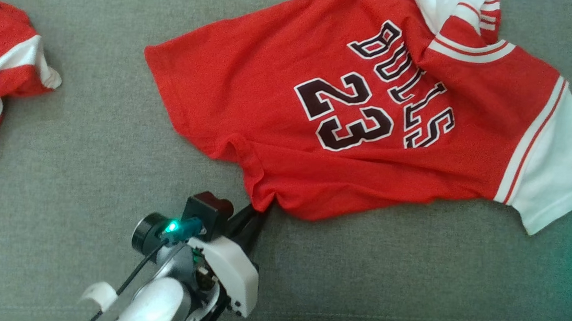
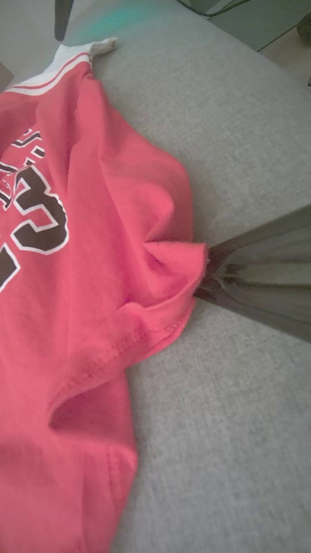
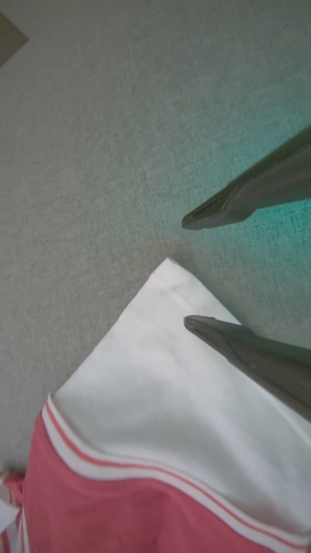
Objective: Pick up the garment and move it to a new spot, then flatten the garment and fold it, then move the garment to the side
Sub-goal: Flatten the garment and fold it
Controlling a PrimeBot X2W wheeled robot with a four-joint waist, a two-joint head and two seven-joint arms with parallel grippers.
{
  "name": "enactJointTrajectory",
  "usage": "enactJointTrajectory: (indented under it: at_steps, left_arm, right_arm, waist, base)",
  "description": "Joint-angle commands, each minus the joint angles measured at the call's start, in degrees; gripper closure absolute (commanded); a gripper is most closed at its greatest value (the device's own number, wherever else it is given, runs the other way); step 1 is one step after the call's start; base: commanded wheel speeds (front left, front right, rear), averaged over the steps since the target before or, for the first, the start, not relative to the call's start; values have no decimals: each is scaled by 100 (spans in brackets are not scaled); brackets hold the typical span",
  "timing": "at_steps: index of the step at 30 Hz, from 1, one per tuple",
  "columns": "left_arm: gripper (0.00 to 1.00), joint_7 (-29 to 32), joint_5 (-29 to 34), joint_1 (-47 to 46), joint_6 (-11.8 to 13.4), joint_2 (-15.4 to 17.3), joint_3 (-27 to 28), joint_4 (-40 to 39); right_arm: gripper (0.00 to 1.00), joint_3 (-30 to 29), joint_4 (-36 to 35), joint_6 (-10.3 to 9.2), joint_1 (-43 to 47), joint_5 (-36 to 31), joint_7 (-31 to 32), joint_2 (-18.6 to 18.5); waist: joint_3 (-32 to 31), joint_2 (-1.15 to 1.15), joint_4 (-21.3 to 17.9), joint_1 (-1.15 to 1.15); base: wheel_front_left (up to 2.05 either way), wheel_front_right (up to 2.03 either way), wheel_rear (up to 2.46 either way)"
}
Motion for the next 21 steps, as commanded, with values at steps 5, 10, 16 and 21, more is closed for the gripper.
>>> enactJointTrajectory:
  at_steps: [5, 10, 16, 21]
  left_arm:
    - [100, -62, 76, -279, 3, 67, 129, -144]
    - [100, -93, 73, -327, 21, 104, 136, -139]
    - [100, -302, 62, -313, 68, 145, 181, -265]
    - [100, -415, 59, -251, 129, 250, 266, -557]
  right_arm:
    - [0, 19, 304, 22, -450, 218, 139, -344]
    - [62, 244, 585, 22, -551, 435, 303, -437]
    - [100, 315, 524, 22, -422, 794, 92, -498]
    - [100, 220, -12, 22, -230, 1092, -351, -459]
  waist:
    - [199, 0, 57, 0]
    - [233, 0, 71, 0]
    - [43, 0, 75, 0]
    - [-231, 0, 90, 0]
  base:
    - [0, 0, 0]
    - [0, 0, 0]
    - [0, 0, 0]
    - [0, 0, 0]
